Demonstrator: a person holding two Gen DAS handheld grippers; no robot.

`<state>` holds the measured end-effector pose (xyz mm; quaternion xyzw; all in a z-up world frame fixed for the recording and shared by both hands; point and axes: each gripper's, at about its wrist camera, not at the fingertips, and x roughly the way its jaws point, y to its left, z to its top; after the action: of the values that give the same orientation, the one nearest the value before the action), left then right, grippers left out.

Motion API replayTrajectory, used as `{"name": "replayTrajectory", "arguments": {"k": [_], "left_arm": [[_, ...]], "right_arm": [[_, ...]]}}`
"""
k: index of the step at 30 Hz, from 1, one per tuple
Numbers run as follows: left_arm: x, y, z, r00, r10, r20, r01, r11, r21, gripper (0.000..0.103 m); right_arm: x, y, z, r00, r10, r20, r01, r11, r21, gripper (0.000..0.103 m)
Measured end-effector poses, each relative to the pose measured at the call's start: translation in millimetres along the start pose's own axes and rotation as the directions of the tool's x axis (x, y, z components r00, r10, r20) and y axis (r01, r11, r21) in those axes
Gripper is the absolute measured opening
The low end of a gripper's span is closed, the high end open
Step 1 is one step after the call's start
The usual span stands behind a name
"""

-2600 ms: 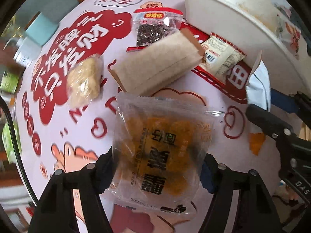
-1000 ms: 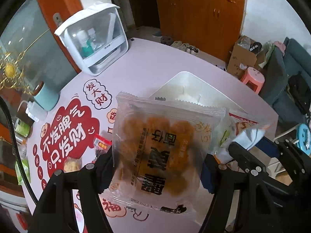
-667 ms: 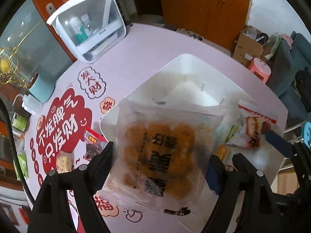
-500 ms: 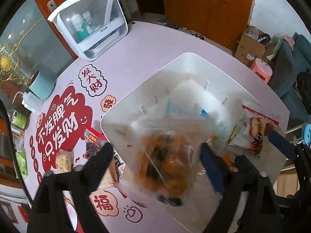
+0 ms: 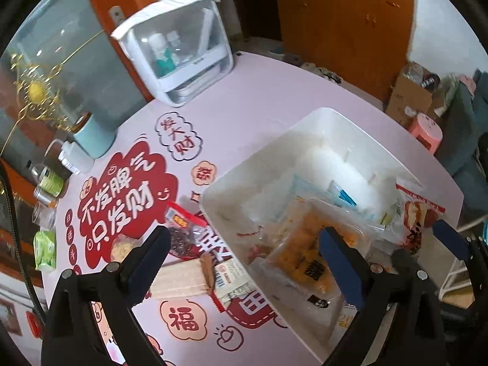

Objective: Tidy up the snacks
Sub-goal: 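Carry the orange cookie bag and white-orange packet into the white tray and release both, then move both tools back over the remaining snacks on the table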

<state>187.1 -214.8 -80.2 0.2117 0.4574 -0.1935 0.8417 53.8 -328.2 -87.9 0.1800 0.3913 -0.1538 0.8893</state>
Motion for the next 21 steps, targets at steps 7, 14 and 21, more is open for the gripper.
{"name": "replayTrajectory", "arguments": {"k": [7, 14, 21], "left_arm": [[-22, 40, -15, 0.999, 0.010, 0.035, -0.007, 0.996, -0.094, 0.097], [-42, 86, -40, 0.998, 0.042, 0.055, -0.033, 0.985, -0.168, 0.097], [-68, 145, -75, 0.992, 0.100, 0.076, -0.078, 0.965, -0.249, 0.097]], "right_arm": [[-7, -5, 3, 0.999, -0.042, 0.006, 0.042, 0.998, 0.036, 0.072], [-23, 24, 1, 0.999, -0.035, 0.033, 0.035, 0.999, 0.011, 0.072], [-35, 80, -9, 0.999, 0.018, 0.044, -0.015, 0.998, -0.063, 0.072]]}}
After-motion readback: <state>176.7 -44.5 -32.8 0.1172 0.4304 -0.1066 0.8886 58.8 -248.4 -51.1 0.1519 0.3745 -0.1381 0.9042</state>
